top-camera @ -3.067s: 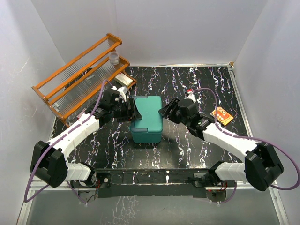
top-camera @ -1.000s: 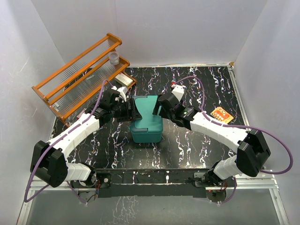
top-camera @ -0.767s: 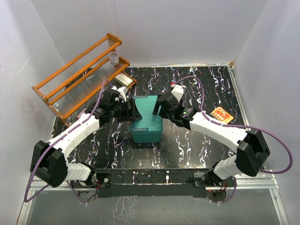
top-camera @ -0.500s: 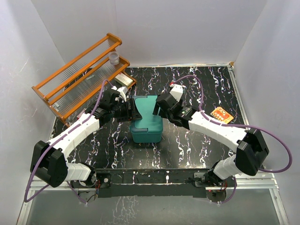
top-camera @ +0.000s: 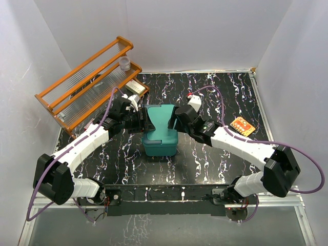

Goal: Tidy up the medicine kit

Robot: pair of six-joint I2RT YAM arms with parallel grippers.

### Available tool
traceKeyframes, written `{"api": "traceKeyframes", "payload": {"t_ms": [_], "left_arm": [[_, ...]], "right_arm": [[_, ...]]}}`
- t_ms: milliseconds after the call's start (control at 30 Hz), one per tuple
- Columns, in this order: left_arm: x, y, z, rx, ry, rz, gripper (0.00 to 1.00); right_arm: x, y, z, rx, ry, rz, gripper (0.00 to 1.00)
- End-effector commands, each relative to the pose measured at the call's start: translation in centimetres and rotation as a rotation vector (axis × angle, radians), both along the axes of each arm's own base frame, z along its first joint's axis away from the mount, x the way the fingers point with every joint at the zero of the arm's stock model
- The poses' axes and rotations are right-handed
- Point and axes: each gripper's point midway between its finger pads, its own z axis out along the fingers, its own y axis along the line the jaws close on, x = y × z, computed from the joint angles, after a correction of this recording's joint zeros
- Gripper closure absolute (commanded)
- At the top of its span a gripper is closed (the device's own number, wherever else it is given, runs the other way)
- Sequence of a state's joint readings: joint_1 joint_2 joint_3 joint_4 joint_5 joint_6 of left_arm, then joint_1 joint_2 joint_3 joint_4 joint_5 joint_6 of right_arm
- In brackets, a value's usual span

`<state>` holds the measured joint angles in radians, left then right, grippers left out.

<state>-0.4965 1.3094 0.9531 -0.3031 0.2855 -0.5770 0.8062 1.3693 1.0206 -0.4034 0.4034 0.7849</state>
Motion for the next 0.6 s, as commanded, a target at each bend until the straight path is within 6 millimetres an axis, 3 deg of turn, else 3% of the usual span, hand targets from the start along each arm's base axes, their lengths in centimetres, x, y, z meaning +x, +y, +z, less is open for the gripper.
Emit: {"api": "traceKeyframes", "payload": {"t_ms": [0,567], "left_arm": [[-1.8,0.8,-2.6,0.063,0.084,-0.023,0.34],[-1.9,0.9,-2.9,0.067,0.092,-0.021,0.34]], "right_arm": [[-1.7,-0.1,-3.2,-0.057,0.084,0.079,0.37],[-0.1,-0.2,-2.2,-0.107,0.009,0.084,0.35]]}}
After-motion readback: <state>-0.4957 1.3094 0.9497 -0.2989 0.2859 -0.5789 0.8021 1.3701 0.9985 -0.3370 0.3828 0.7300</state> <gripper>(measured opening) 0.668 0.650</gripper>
